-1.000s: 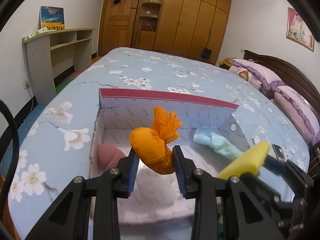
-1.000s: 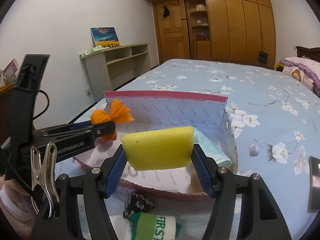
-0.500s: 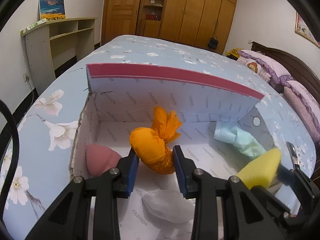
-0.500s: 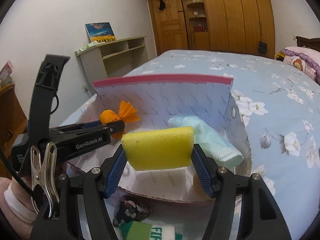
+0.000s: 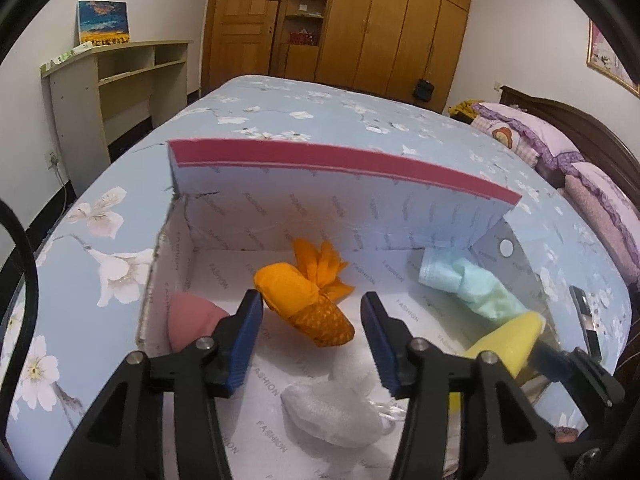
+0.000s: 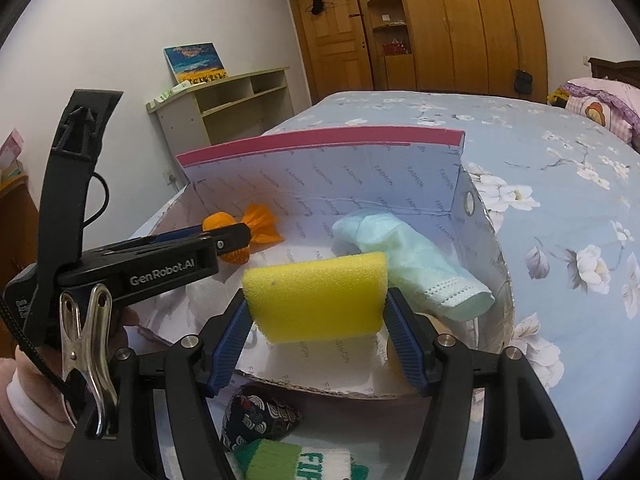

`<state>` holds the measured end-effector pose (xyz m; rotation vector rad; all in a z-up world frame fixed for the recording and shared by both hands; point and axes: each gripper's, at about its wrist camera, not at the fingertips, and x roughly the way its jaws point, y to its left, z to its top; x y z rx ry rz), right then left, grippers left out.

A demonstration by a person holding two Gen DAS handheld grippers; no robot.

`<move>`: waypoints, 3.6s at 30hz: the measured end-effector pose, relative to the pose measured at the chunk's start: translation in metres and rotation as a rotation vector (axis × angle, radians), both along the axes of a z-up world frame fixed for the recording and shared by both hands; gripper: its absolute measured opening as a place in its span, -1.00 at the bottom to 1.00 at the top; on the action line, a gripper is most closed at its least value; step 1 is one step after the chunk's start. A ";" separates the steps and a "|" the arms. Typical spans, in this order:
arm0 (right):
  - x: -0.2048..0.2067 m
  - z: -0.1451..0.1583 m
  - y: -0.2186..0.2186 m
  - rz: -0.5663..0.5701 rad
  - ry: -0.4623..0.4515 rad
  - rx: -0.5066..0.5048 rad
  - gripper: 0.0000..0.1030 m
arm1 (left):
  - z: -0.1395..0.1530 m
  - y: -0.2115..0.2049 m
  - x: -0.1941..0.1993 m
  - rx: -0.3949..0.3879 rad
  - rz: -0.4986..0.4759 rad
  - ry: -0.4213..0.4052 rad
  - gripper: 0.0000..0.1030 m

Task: Organize soft objects
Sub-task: 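Open the left tool to drop the orange bundle while the right tool releases the yellow sponge, then move both tools back to the pile of socks, then grasp the green-and-white sock with the right tool while the left tool grasps the white knit towel roll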

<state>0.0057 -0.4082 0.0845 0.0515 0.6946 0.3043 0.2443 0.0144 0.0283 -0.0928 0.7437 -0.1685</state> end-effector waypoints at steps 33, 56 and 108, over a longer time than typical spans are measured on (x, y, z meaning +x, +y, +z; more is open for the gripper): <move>-0.035 0.032 -0.010 -0.012 -0.061 0.027 0.50 | 0.038 0.018 -0.071 -0.006 0.040 -0.032 0.07; -0.118 0.040 -0.031 -0.040 -0.064 -0.027 0.50 | 0.031 0.014 -0.163 -0.047 0.011 0.033 0.07; -0.166 -0.042 -0.064 -0.054 0.159 0.010 -0.24 | -0.041 -0.033 -0.178 -0.229 -0.107 0.201 -0.53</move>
